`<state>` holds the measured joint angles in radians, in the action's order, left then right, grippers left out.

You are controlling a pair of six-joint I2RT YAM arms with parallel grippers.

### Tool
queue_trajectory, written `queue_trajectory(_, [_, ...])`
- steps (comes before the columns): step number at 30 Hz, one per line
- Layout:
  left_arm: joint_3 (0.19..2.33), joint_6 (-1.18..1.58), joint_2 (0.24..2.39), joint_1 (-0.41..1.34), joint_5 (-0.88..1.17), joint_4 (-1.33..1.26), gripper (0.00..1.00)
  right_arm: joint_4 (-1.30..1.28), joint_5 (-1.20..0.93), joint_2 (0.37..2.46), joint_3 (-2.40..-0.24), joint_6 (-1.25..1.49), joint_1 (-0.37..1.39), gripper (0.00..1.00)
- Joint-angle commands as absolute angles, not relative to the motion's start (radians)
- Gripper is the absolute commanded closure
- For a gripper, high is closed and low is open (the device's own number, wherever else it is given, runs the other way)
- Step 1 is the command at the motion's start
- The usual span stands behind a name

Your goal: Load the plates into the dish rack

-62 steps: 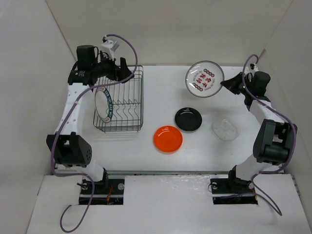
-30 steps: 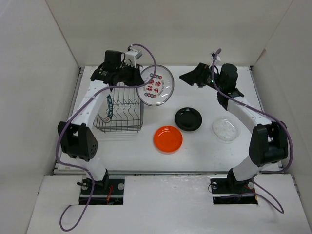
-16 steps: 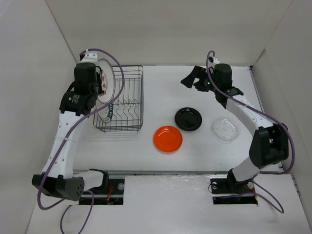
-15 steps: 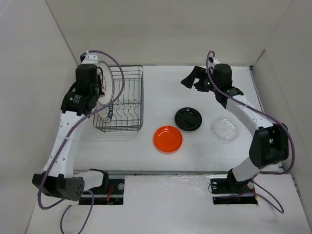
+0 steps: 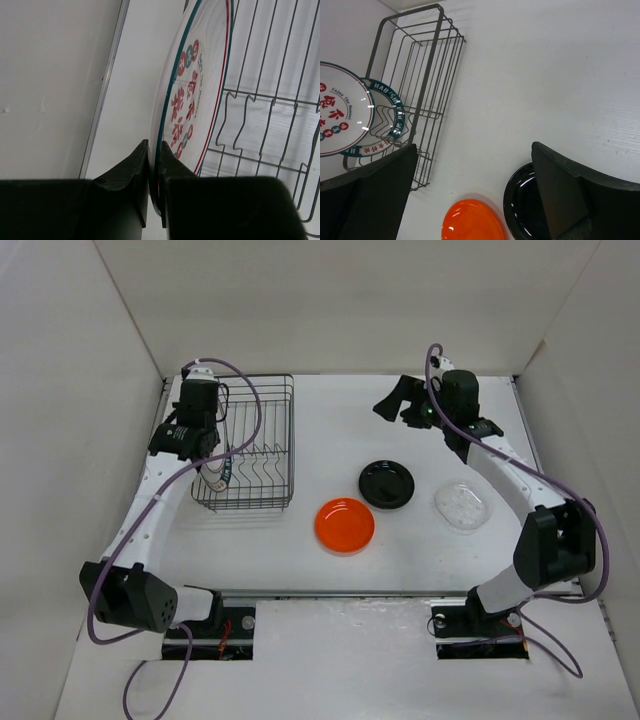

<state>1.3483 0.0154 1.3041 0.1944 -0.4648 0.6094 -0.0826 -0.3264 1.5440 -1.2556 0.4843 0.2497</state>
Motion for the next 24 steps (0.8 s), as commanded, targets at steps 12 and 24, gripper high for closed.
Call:
queue_trajectory(12, [1.255,0.043,1.358,0.204,-0.500,0.479,1.00,-0.136,-0.299,1.434,-1.184,0.325,0.154,0.00])
queue_trajectory(24, [1.201,0.043,1.358,0.213,-0.413,0.488,0.60,-0.256,-0.359,1.580,-1.114,0.192,0.114,0.12])
